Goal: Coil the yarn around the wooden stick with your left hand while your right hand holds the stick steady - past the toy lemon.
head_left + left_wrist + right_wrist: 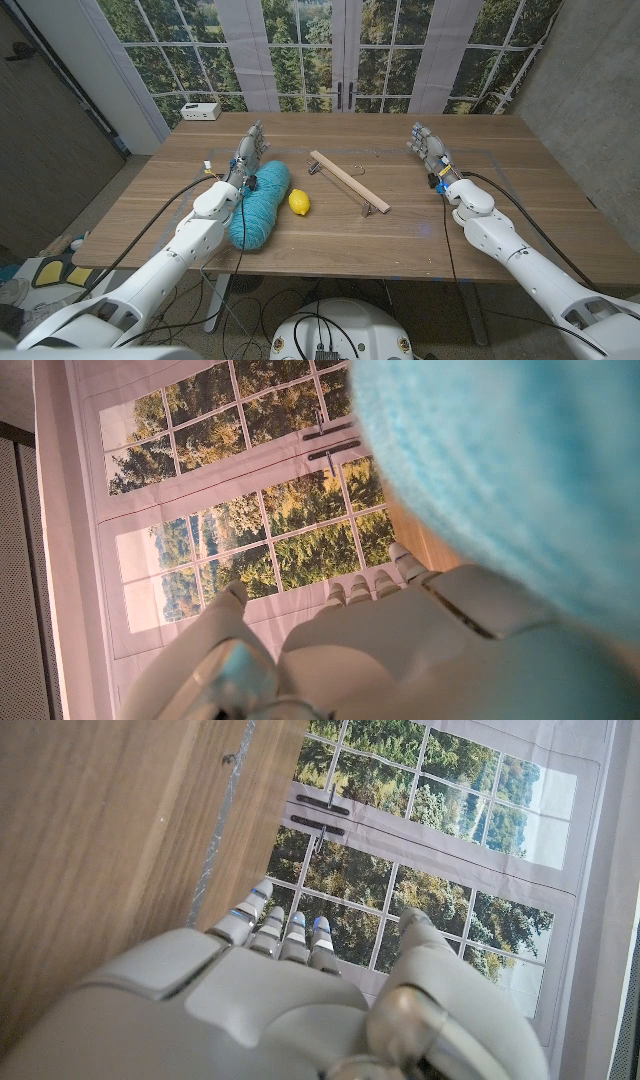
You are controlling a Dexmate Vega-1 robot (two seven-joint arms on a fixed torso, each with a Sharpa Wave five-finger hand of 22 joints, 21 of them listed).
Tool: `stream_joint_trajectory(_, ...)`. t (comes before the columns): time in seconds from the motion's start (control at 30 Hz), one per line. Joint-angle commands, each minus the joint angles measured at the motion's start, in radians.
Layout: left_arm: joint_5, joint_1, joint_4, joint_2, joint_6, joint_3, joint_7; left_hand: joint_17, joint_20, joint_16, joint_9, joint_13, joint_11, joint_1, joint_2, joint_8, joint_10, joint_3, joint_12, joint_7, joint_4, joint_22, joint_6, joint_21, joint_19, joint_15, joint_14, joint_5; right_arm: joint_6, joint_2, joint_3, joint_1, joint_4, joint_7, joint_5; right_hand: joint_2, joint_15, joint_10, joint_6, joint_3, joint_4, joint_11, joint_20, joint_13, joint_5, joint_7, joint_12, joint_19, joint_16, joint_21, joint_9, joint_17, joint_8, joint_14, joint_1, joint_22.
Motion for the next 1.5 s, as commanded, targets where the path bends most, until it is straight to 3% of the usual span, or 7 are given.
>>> stream_joint_trajectory(0.03,0.214,0.008,-0.032,0.035,-0.046,0.017,0.193,0.021,0.025,0.035,0.030,0.070,0.006,0.195,0.029,0.049,0.197,0.184,0.130,0.007,-0.151,0.011,0.196,0.016,0.075,0.008,0.182,0.023,-0.002,-0.014,-0.011,-0.003,-0.022,-0.068,-0.067,0.005,0.003,0.088,0.074,0.004,-0.032,0.029,0.023,0.018,0.006,0.006,0.038,0.025,0.030,0.011,0.009,0.015,0.022,0.077,0.031,0.006)
stream_joint_trajectory(0.17,0.213,0.002,-0.076,0.101,0.023,0.018,0.142,0.034,0.029,0.015,0.027,0.098,0.015,0.141,-0.016,-0.013,0.102,0.122,0.122,-0.037,-0.146,0.012,0.078,0.007,0.074,0.017,0.150,-0.014,-0.025,-0.038,-0.022,-0.005,-0.049,-0.087,-0.102,0.005,0.003,0.041,0.047,0.010,-0.055,0.021,0.062,0.026,0.003,-0.012,0.025,0.009,0.019,0.004,0.012,0.023,0.007,0.054,0.052,0.007)
stream_joint_trajectory(0.3,0.301,0.013,-0.172,0.176,0.115,0.018,0.203,0.032,0.025,0.012,0.021,0.099,0.017,0.123,-0.032,-0.024,0.084,0.103,0.112,-0.077,-0.147,0.012,0.042,0.003,0.072,0.009,0.140,-0.036,-0.037,-0.056,-0.032,-0.008,-0.075,-0.105,-0.139,0.004,0.007,0.023,0.026,0.009,-0.062,0.017,0.073,0.028,0.002,-0.023,0.018,0.003,0.016,0.003,0.012,0.027,-0.003,0.044,0.055,0.008)
stream_joint_trajectory(0.67,0.502,-0.039,-0.392,0.401,0.401,0.060,0.124,0.028,0.009,0.003,0.015,0.095,0.008,0.107,-0.052,-0.024,0.045,0.084,0.088,-0.097,-0.154,0.012,0.026,-0.003,0.068,-0.002,0.116,-0.066,-0.056,-0.072,-0.049,-0.024,-0.134,-0.153,-0.203,0.008,0.010,0.013,0.025,0.008,-0.065,0.015,0.079,0.029,0.002,-0.039,0.015,0.000,0.015,0.002,0.012,0.030,-0.003,0.037,0.056,0.009)
stream_joint_trajectory(1.0,0.648,-0.097,-0.517,0.513,0.564,0.107,0.015,0.022,-0.002,-0.006,0.013,0.091,-0.003,0.113,-0.064,-0.030,0.014,0.078,0.067,-0.100,-0.171,0.012,-0.008,-0.010,0.064,-0.023,0.091,-0.084,-0.064,-0.058,-0.056,-0.035,-0.165,-0.185,-0.223,0.011,0.010,0.014,0.027,0.008,-0.065,0.013,0.082,0.030,0.002,-0.044,0.015,0.001,0.017,0.003,0.012,0.033,-0.003,0.038,0.055,0.009)
stream_joint_trajectory(1.2,0.819,-0.163,-0.627,0.579,0.733,0.177,-0.100,0.016,-0.012,-0.013,0.010,0.082,-0.018,0.154,-0.094,-0.040,-0.036,0.073,0.034,-0.112,-0.212,0.010,-0.122,-0.028,0.049,-0.034,0.050,-0.107,-0.061,-0.050,-0.056,-0.047,-0.190,-0.222,-0.248,0.012,0.010,0.015,0.028,0.007,-0.065,0.013,0.083,0.031,0.002,-0.045,0.016,0.002,0.018,0.003,0.012,0.035,-0.003,0.039,0.054,0.009)
stream_joint_trajectory(1.5,1.017,-0.236,-0.677,0.617,0.750,0.241,-0.250,0.014,-0.005,-0.018,0.010,0.077,-0.020,0.165,-0.116,-0.039,-0.058,0.062,0.019,-0.129,-0.218,0.010,-0.184,-0.037,0.041,-0.037,0.022,-0.112,-0.052,-0.021,-0.068,-0.055,-0.197,-0.261,-0.275,0.012,0.009,0.022,0.031,0.005,-0.065,0.012,0.086,0.031,0.001,-0.047,0.019,0.004,0.021,0.004,0.012,0.037,-0.002,0.043,0.050,0.009)
